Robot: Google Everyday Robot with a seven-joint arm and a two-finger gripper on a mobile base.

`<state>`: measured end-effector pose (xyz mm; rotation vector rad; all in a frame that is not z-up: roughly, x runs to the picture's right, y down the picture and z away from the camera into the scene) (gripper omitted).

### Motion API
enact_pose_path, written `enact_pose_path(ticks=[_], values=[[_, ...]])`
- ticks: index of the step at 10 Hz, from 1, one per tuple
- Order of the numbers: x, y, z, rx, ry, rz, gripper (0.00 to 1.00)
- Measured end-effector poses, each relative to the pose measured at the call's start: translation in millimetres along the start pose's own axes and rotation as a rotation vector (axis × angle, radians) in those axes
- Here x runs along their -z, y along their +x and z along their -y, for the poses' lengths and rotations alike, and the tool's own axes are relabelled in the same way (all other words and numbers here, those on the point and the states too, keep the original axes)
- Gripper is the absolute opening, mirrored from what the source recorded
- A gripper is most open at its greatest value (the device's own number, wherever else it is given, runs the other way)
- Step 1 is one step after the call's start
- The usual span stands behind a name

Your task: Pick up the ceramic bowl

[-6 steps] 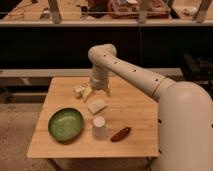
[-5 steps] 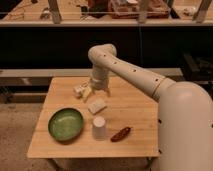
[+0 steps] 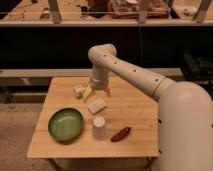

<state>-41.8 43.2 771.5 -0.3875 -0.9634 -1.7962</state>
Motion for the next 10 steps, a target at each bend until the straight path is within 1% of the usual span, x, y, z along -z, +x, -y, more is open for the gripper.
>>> enact_pose_path(ticks=[8, 9, 10], values=[[0.0, 0.0, 0.0, 0.0, 0.0, 0.0, 0.8], [-0.1, 0.5, 0.2, -0.001, 0.001, -0.002, 0.8], [-2.2, 4.2, 2.0, -0.02, 0.013, -0.017, 0.8]])
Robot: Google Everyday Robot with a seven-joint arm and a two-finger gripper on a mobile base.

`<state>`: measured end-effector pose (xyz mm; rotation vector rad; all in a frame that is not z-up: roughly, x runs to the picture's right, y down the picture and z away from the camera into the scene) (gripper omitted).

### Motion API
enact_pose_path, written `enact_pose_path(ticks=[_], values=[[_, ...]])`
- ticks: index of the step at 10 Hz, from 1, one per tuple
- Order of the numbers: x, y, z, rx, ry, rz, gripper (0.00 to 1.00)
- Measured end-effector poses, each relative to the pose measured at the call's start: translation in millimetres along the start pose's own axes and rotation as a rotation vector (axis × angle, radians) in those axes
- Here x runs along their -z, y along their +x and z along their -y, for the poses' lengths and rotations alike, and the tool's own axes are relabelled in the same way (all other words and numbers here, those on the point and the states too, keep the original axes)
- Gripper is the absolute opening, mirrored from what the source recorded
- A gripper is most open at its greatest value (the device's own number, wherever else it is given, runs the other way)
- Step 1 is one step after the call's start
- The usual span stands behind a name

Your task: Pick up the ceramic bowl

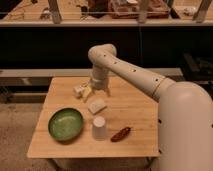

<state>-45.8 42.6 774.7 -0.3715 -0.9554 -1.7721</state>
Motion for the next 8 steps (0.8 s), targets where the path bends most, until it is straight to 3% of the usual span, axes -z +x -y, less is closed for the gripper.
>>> enact_pose_path(ticks=[4, 5, 8], values=[[-18.8, 42.7, 25.0, -0.21, 0.09, -0.146, 0.8], [-26.9, 49.4, 24.3, -0.269, 0.099, -0.164, 0.8], [-67.0, 54.3, 14.1, -0.292, 0.088, -0.179, 0.8]])
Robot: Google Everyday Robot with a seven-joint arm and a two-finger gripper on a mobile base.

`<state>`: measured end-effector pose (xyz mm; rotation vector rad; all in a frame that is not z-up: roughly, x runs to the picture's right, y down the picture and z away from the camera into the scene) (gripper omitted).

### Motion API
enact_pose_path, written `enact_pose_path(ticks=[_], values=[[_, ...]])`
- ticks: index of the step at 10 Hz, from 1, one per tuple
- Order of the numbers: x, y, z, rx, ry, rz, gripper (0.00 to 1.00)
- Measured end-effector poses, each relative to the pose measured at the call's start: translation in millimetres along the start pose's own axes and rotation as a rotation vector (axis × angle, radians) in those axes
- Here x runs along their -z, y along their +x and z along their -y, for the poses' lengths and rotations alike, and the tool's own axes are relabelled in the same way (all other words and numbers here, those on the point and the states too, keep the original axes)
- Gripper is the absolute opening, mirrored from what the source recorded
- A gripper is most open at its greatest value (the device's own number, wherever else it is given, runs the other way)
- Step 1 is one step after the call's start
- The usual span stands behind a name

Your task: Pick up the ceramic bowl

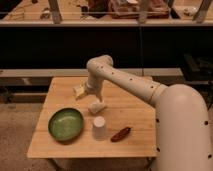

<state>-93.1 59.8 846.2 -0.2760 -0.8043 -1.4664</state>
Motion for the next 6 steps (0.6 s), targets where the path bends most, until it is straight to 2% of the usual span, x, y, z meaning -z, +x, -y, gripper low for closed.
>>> enact_pose_path(ticks=[2, 3, 4, 6], values=[[-12.3, 3.2, 0.2, -0.005, 0.001, -0.008, 0.8], [-16.6, 0.2, 5.8, 0.018, -0.005, -0.018, 0.8], [-22.4, -6.2, 16.5, 0.068, -0.005, -0.027, 0.8], [-31.8, -10.5, 25.5, 0.121, 0.011, -0.032, 0.8]])
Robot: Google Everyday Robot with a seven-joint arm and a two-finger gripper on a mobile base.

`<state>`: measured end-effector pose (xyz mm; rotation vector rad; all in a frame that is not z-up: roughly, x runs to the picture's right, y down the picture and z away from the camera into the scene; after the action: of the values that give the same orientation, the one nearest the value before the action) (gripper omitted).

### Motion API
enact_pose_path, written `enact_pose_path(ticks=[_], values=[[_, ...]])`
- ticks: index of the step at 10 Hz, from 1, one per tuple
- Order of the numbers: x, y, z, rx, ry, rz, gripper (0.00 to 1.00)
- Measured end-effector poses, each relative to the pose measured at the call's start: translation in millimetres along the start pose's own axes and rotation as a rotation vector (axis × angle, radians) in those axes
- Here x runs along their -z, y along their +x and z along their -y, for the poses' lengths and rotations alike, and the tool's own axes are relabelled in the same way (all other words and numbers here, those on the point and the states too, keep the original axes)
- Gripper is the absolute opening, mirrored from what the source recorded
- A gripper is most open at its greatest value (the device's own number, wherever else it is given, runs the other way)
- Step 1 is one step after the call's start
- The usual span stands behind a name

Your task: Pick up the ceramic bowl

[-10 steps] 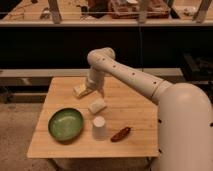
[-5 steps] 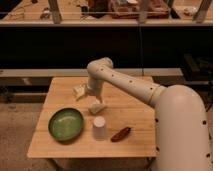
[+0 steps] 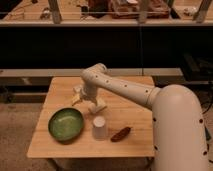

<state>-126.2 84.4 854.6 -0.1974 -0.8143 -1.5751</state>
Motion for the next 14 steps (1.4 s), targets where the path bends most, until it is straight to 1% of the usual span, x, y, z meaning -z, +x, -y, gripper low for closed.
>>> enact_pose_path(ticks=[1, 2, 3, 4, 5, 7, 9, 11, 12, 13, 14], values=[[-5.9, -0.5, 1.4, 0.024, 0.01, -0.002, 0.8], [-6.8, -0.5, 1.7, 0.022, 0.013, 0.001, 0.8], [-6.2, -1.2, 3.0, 0.022, 0.026, 0.011, 0.8], [-6.4, -1.8, 3.6, 0.042, 0.041, 0.022, 0.8], [-7.8, -1.7, 10.7, 0.068, 0.053, 0.032, 0.8], [-16.8, -1.1, 40.7, 0.133, 0.075, 0.066, 0.8], [-31.5, -4.3, 74.8, 0.203, 0.093, 0.11, 0.8], [-46.0, -11.8, 81.9, 0.23, 0.082, 0.142, 0.8], [-53.7, -17.1, 77.1, 0.238, 0.072, 0.154, 0.78], [-56.4, -20.9, 72.4, 0.242, 0.064, 0.159, 0.72], [-58.8, -25.7, 63.4, 0.252, 0.044, 0.158, 0.58]])
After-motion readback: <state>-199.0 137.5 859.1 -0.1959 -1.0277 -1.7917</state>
